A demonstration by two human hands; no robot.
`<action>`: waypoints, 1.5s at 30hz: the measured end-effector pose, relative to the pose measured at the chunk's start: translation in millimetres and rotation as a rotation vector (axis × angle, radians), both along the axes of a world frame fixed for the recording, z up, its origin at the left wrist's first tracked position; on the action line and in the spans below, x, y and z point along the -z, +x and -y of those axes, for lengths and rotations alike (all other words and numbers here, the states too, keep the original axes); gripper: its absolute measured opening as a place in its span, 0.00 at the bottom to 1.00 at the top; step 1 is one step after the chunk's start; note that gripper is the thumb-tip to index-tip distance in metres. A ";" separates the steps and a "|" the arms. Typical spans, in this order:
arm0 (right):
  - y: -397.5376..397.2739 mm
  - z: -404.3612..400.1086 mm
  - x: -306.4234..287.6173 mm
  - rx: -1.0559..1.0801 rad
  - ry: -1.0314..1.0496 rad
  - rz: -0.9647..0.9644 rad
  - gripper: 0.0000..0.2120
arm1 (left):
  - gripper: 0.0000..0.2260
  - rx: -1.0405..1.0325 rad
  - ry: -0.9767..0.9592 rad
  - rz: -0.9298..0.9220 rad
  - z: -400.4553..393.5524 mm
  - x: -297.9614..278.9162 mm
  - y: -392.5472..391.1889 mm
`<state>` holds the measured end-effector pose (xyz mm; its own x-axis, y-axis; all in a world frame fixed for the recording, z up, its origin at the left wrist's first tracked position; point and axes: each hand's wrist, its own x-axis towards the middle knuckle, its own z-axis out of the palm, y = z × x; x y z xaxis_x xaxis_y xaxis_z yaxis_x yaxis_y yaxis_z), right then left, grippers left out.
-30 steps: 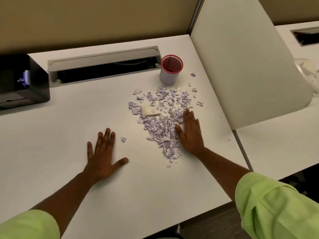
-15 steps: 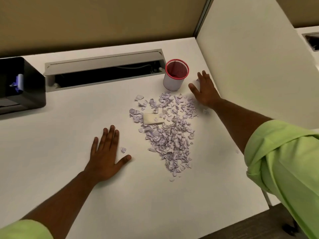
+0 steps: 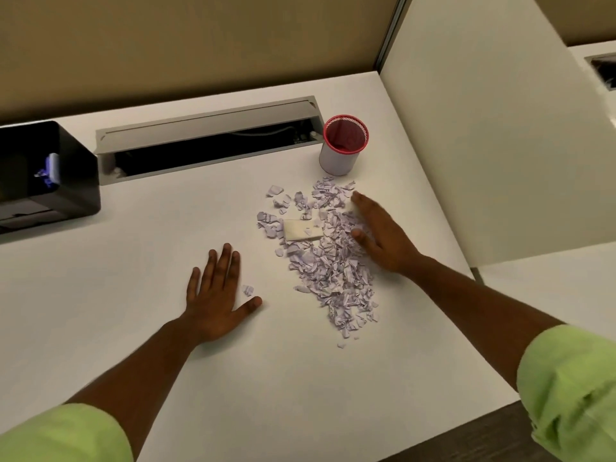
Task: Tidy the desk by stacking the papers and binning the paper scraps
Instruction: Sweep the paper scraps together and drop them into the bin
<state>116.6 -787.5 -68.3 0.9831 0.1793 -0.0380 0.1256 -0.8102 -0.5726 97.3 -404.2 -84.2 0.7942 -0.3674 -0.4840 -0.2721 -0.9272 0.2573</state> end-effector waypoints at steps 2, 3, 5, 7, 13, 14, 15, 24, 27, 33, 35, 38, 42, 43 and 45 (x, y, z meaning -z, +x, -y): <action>14.8 17.0 0.1 0.207 -0.031 0.047 0.36 | 0.47 0.002 0.000 0.001 0.3 0.0 0.2; 21.2 26.1 0.8 0.319 -0.048 0.018 0.40 | 0.47 0.004 0.003 0.002 0.2 -0.1 0.2; 27.3 31.7 6.6 0.426 -0.096 -0.089 0.46 | 0.46 0.004 0.006 0.002 0.3 -0.6 -0.1; 25.0 15.9 13.8 0.305 -0.130 -0.110 0.45 | 0.46 0.002 0.005 0.003 0.8 -1.3 -0.7; 34.6 -43.0 19.5 0.241 0.085 -0.029 0.39 | 0.47 -0.005 -0.006 -0.003 0.8 -2.6 -1.0; 38.5 -46.0 19.0 0.267 0.068 -0.018 0.40 | 0.47 -0.008 -0.010 -0.001 1.2 -3.0 -0.6; 41.9 -49.8 18.5 0.242 0.032 -0.016 0.40 | 0.47 -0.010 -0.015 0.002 0.9 -2.5 -0.6; 71.5 -71.8 1.7 -0.023 -0.033 0.059 0.33 | 0.46 -0.012 -0.021 0.019 1.8 -4.7 -2.1; 94.7 -75.9 5.0 -0.076 -0.142 -0.004 0.38 | 0.45 -0.015 -0.022 0.024 0.7 -3.4 -1.9; 71.6 -87.7 10.8 -0.207 -0.085 -0.067 0.39 | 0.44 -0.007 -0.029 0.006 -0.5 -3.7 -0.9; 65.0 -92.2 3.1 -0.253 0.002 -0.063 0.39 | 0.45 -0.003 -0.040 -0.001 -0.4 -5.1 -0.8; 88.8 -99.9 -8.9 -0.171 0.050 0.003 0.36 | 0.46 -0.005 -0.039 0.005 -0.8 -6.1 -1.0; 124.6 -114.9 -8.4 -0.286 -0.050 -0.097 0.35 | 0.47 -0.003 -0.032 0.011 -0.2 -7.7 -0.7; 125.2 -118.1 -4.6 -0.364 -0.103 -0.097 0.36 | 0.47 -0.001 -0.028 0.008 -0.3 -8.0 -1.0; 117.3 -119.5 1.3 -0.499 -0.192 -0.085 0.37 | 0.47 -0.009 -0.039 -0.001 -0.6 -8.4 -0.8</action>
